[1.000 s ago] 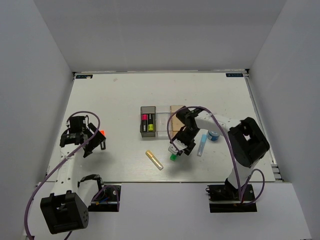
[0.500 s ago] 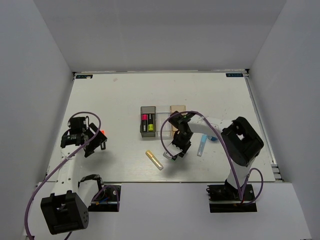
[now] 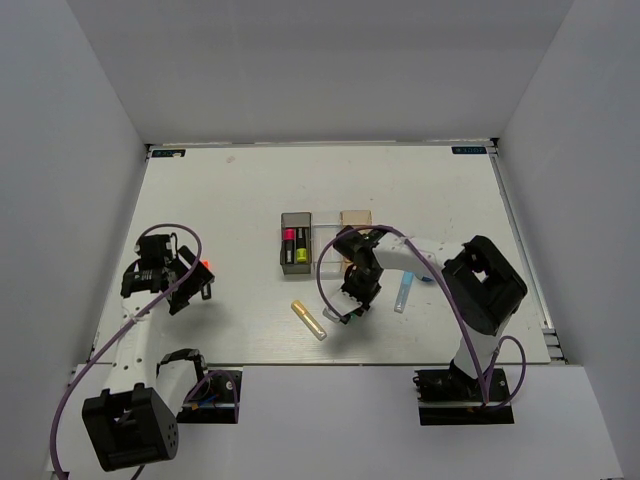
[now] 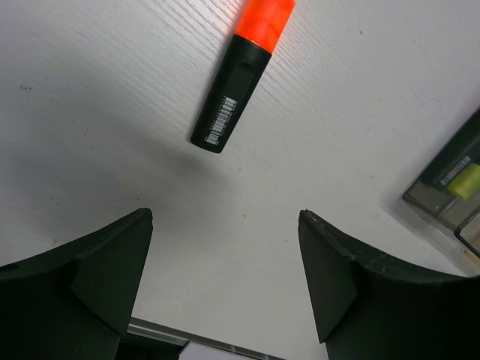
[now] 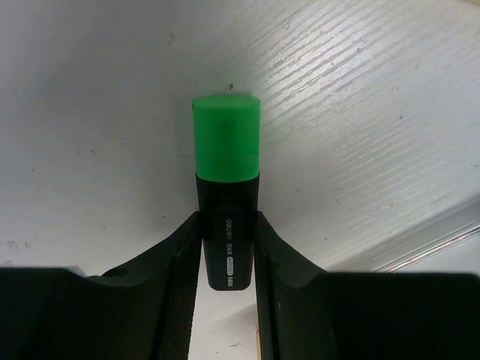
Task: Sort the stationery into containers
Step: Pick up the pen from the center of the board.
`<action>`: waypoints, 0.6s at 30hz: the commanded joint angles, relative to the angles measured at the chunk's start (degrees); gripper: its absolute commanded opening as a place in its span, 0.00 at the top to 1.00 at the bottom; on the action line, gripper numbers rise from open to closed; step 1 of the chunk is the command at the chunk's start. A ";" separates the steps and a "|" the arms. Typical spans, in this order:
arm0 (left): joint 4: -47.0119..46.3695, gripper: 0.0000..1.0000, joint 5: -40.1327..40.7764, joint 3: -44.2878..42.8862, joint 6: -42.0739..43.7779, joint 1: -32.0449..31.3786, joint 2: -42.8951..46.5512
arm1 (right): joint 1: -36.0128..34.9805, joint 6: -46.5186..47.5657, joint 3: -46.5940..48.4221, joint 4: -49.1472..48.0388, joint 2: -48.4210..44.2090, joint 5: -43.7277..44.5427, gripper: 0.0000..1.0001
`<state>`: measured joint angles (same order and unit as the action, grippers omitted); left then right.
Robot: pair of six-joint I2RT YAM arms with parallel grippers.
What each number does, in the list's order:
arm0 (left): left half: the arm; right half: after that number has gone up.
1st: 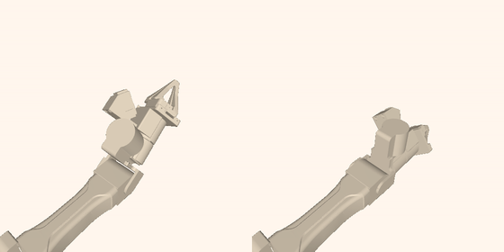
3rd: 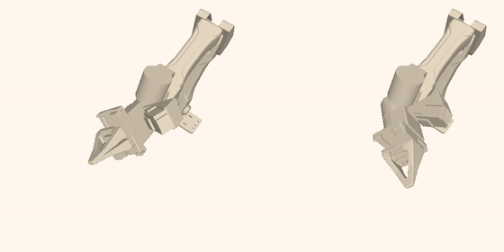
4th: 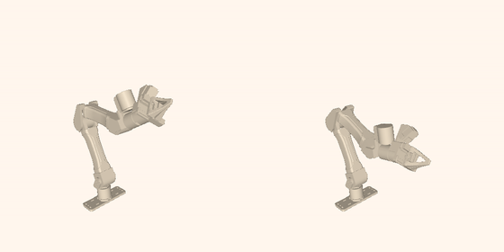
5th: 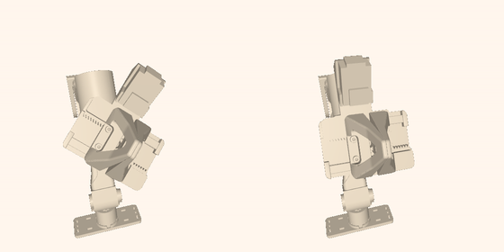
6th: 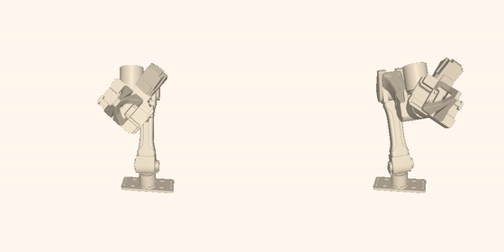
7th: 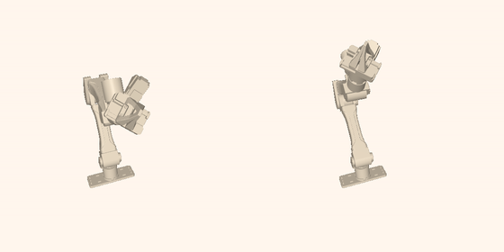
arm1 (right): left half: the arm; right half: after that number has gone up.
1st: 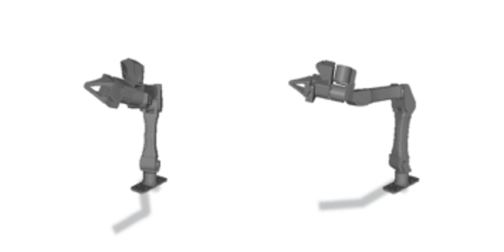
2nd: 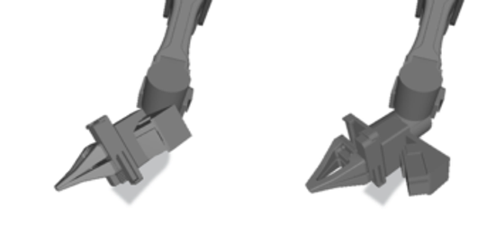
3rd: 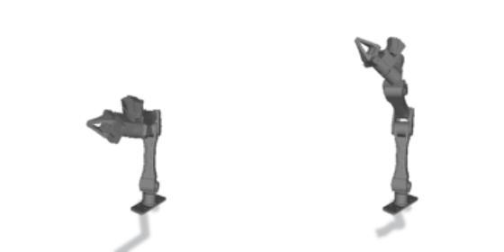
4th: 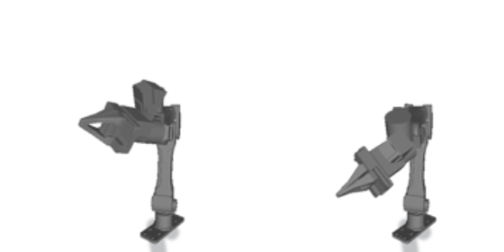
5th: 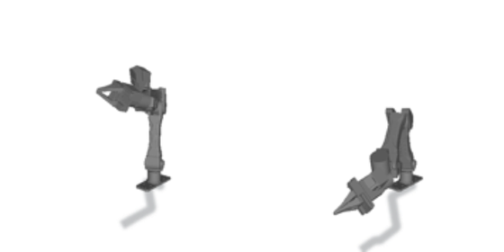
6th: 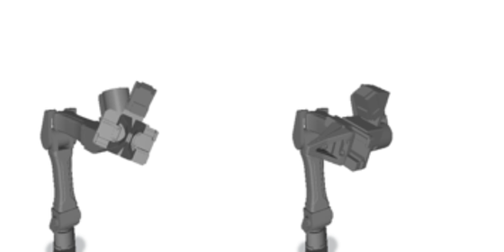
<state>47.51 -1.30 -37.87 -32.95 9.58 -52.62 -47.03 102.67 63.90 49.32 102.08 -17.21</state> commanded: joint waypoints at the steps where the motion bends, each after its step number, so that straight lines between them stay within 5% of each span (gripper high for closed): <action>1: -1.19 0.11 -0.81 0.51 0.43 0.35 1.38 | -1.23 -5.90 -2.99 3.67 1.89 -0.97 1.00; 14: -2.24 0.11 -2.92 0.86 0.78 0.44 1.29 | -1.05 -40.16 6.49 4.04 -12.51 -16.28 1.00; 18: -2.68 0.11 -3.53 1.04 0.96 0.52 0.85 | -1.23 -61.02 12.81 -2.02 -12.79 -14.35 1.00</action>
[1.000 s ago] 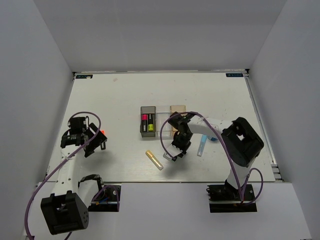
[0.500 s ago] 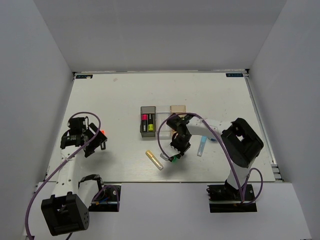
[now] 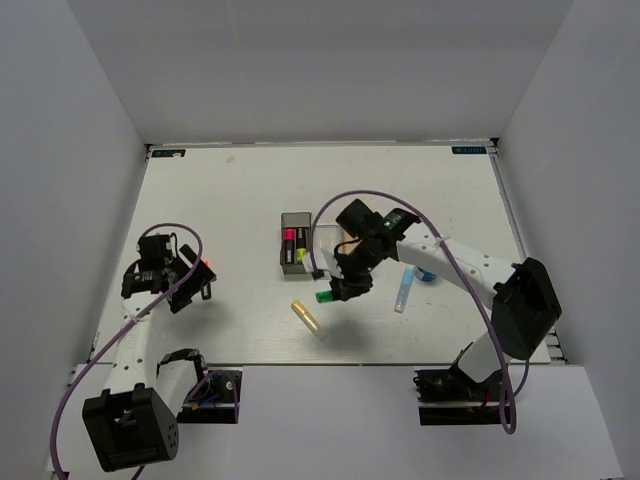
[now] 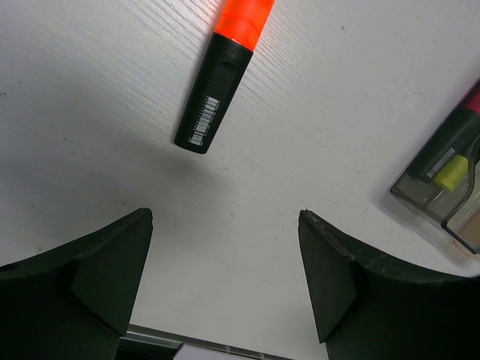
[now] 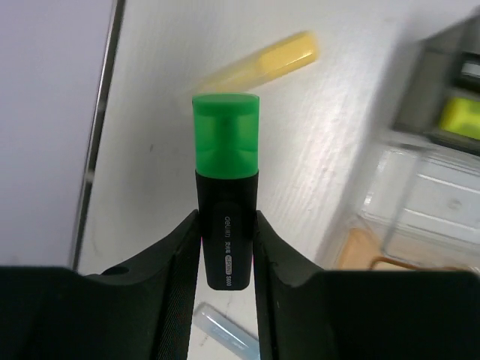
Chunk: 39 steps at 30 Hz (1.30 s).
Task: Sort the stationery into containers
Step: Pick up the pen from the center of the board, then place the pen in the storage box.
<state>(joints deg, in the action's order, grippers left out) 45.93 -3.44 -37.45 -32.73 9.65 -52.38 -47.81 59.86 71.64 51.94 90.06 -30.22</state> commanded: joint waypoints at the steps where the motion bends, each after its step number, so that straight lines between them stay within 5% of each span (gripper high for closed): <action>1: -1.37 0.11 -1.83 0.54 0.65 0.46 0.44 | -0.61 -25.24 6.22 -7.44 -0.33 1.19 1.00; 5: -1.46 0.12 -2.27 0.63 1.09 0.46 -0.44 | -0.96 -46.03 12.99 -14.14 4.40 8.55 1.00; 12: -1.46 0.14 -2.09 0.63 1.53 0.28 -1.23 | -1.58 -73.61 41.19 -8.79 23.55 20.18 1.00; 17: -1.72 0.14 -2.27 0.98 1.53 0.20 -1.23 | -2.46 -85.40 40.25 -11.17 25.68 33.89 1.00; 25: -2.16 0.14 -2.97 0.89 1.44 0.37 -2.11 | -2.37 -93.95 36.91 -11.95 25.69 42.60 1.00; 37: -3.48 0.15 -4.03 0.45 2.14 0.46 -3.78 | -2.11 -95.10 36.29 -15.64 31.58 41.21 1.00; 39: -3.48 0.16 -3.68 -0.25 2.76 0.28 -5.09 | -1.93 -94.40 36.21 -16.26 32.11 40.33 0.77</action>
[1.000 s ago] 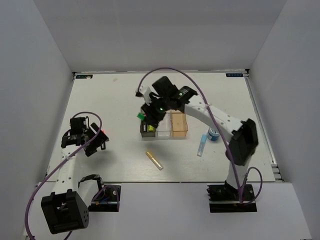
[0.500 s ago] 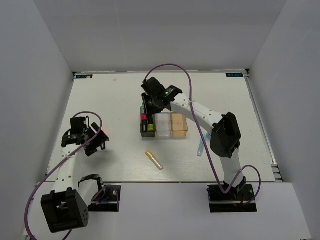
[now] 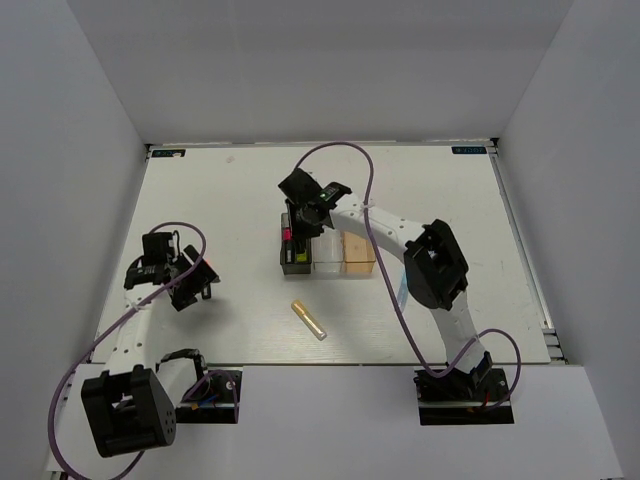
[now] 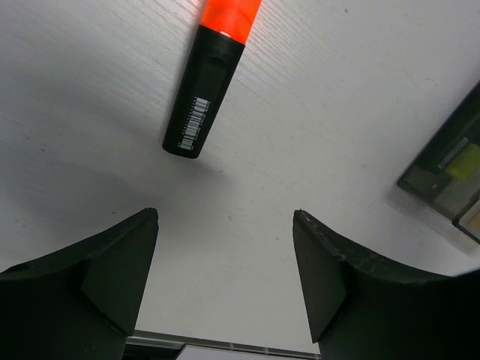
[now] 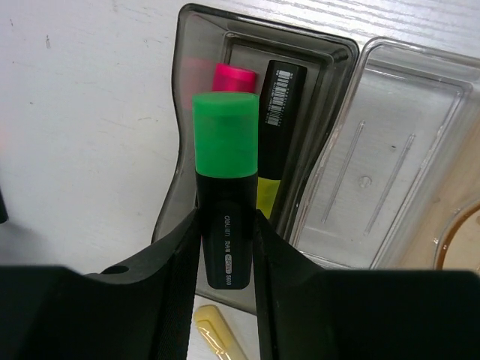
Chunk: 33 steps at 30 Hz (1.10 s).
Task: Sort the stationery into containers
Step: Place the pen in the storage box, then pick up the pen from the center of the board.
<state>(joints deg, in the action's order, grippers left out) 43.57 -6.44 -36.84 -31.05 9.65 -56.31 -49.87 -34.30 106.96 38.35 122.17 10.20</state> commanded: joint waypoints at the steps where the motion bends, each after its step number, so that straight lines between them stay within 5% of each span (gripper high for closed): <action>1: -1.03 0.18 -0.16 -1.21 1.34 0.02 -2.04 | 0.21 0.55 0.88 -3.53 0.09 -0.26 0.71; 5: -0.86 0.27 0.98 -2.79 2.74 -0.24 -5.12 | -0.14 1.69 0.36 -4.51 0.44 -2.90 0.42; 8: -0.86 0.34 1.43 -3.76 3.89 -0.33 -7.75 | 0.30 2.84 -0.87 -6.35 -1.31 -4.13 0.35; 18: -2.09 0.36 6.00 -7.80 8.81 -2.44 -14.34 | 0.38 10.91 -17.28 -15.91 -18.62 -13.25 0.54; 25: -1.83 0.40 9.06 -12.20 12.94 -3.67 -22.69 | 1.79 26.65 -36.28 -25.25 -38.12 -36.96 0.38; 33: 0.64 0.40 15.49 -17.56 14.79 -6.93 -31.74 | 3.72 29.73 -46.74 -24.46 -50.52 -39.55 0.32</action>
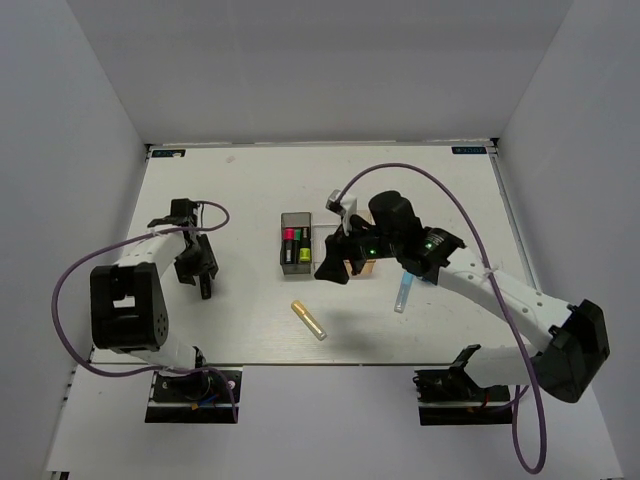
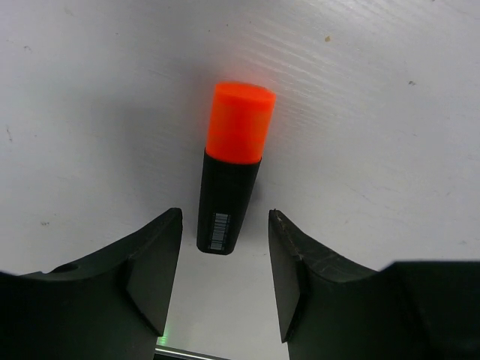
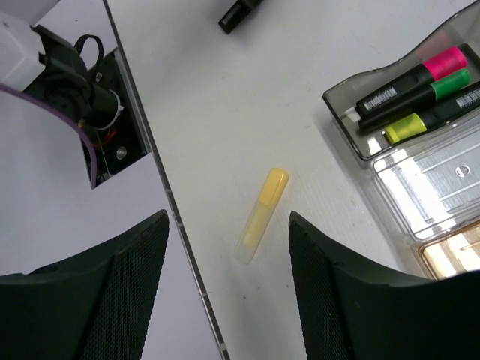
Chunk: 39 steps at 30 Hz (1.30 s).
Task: Sort the stationery into containers
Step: Pick up the pen from the center of the board, then place the pen in the storage box.
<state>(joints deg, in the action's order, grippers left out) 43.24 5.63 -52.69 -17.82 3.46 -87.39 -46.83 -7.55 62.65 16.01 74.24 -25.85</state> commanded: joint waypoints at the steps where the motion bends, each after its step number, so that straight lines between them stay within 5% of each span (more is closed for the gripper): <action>1: 0.62 0.40 3.51 -1.81 1.56 -0.91 -1.45 | 1.03 2.89 -2.97 -2.30 -3.04 -3.68 0.32; 10: -1.15 0.42 2.90 0.04 1.83 -1.63 -5.32 | 3.14 2.02 -7.10 -3.61 -6.30 -6.32 0.31; 12: -1.67 0.53 2.03 0.21 1.91 -1.62 -5.68 | 3.67 1.58 -7.72 -4.06 -6.91 -7.02 0.31; 18: -2.72 0.65 -0.18 0.92 2.27 -1.44 -6.64 | 5.08 0.96 -9.47 -4.67 -8.58 -8.78 0.31; 23: -2.03 0.97 -1.32 -0.04 2.09 -1.44 -6.39 | 6.92 1.57 -10.36 -4.32 -10.16 -9.93 0.31; 26: -1.41 1.00 -2.81 -1.18 1.39 -2.41 -1.40 | 7.63 3.33 -10.62 -3.44 -10.87 -10.80 0.31; 28: -0.10 1.00 -4.65 -2.24 0.34 -3.11 0.29 | 7.89 5.88 -10.71 -1.95 -11.13 -9.85 0.49; 30: 1.22 1.00 -5.36 -5.05 -1.06 -7.31 3.63 | 8.24 7.11 -10.80 -0.99 -11.22 -7.05 0.94; 33: 3.42 1.00 -5.54 -9.87 -3.78 -12.68 6.62 | 9.04 9.55 -10.62 0.16 -11.48 -1.93 1.00; 34: 2.82 1.00 -7.02 -10.59 -4.23 -13.74 7.06 | 9.47 10.01 -10.97 0.68 -11.57 -0.54 0.90; 36: 2.29 1.00 -7.65 -13.47 -6.59 -18.04 7.42 | 10.17 10.89 -10.97 0.60 -11.75 -0.43 0.36; 37: 1.94 1.00 -8.08 -14.37 -7.04 -18.92 6.54 | 10.35 11.33 -10.97 0.69 -11.75 -0.52 0.17; 39: 1.67 1.00 -8.09 -18.65 -8.44 -23.23 4.17 | 10.88 12.12 -10.97 1.30 -11.75 -1.14 0.22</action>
<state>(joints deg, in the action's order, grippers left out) 45.30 -0.49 -67.05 -22.79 -16.53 -82.11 -36.62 1.87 51.64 16.78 63.96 -28.01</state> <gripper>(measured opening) 0.413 0.792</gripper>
